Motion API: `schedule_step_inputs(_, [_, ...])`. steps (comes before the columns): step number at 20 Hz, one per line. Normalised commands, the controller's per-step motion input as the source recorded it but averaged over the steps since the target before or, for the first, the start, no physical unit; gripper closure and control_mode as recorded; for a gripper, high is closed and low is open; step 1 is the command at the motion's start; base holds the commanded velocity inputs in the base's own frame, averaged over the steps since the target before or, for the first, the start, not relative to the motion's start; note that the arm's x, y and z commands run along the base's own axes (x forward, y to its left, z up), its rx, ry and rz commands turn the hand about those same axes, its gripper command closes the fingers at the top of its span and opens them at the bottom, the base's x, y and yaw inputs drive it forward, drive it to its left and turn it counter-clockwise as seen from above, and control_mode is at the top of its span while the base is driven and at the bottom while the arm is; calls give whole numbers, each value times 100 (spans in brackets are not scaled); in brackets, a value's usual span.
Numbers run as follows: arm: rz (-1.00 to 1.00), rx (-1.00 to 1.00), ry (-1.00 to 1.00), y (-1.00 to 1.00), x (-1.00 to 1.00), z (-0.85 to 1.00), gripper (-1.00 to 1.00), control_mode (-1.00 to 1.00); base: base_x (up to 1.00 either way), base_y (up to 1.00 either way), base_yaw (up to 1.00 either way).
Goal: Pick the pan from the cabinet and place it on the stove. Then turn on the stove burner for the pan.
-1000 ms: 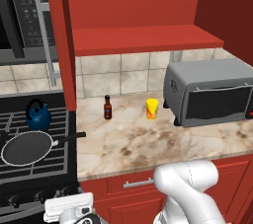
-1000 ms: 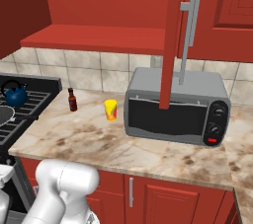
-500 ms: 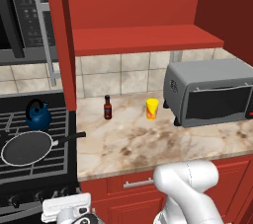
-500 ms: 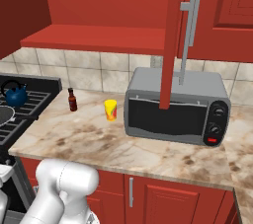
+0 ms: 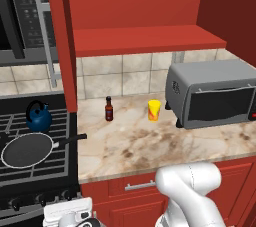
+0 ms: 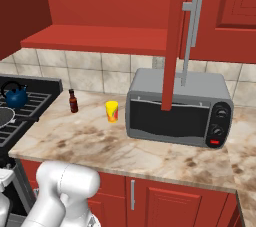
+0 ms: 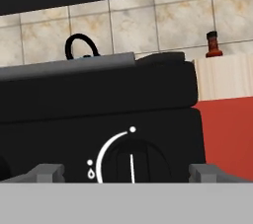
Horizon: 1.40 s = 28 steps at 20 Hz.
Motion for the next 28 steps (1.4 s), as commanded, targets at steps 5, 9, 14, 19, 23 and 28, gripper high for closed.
schedule_step_inputs(5, [1,0,1,0,0,0,100,-100,0,0,0])
schedule_step_inputs(9, [1,0,3,1,5,0,100,-100,0,0,0])
schedule_step_inputs(14, [1,-1,3,0,2,0,100,-100,0,0,0])
schedule_step_inputs(19, [0,-6,1,2,0,-7,100,-100,0,0,0])
schedule_step_inputs(23, [0,-19,0,1,-7,-2,100,-100,0,0,0])
schedule_step_inputs(28, [0,-24,3,0,-16,0,100,-100,0,0,0])
